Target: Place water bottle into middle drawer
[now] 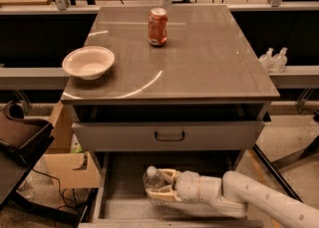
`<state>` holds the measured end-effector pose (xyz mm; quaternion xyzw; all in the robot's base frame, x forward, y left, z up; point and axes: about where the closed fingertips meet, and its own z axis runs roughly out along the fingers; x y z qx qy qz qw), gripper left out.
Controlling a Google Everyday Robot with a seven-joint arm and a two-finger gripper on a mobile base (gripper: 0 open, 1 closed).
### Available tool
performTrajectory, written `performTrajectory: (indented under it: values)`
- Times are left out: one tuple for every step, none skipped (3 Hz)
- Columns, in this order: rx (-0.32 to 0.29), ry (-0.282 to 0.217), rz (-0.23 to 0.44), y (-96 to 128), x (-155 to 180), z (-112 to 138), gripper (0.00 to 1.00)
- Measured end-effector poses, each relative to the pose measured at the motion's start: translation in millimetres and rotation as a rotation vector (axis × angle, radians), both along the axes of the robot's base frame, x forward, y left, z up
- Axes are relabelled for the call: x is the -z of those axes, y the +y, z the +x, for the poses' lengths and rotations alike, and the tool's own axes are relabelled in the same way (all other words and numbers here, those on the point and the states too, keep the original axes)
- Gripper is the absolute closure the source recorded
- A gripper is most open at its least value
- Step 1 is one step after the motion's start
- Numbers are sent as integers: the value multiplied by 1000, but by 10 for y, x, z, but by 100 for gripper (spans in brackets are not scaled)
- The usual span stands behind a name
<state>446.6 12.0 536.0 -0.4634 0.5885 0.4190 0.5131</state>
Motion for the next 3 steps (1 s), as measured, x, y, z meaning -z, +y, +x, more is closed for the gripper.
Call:
performTrajectory:
  values:
    - [-17,1,21,69,63,55,100]
    - [-51,-11,50,161,137,110,100]
    - [-78,-16,75,226,210,144,100]
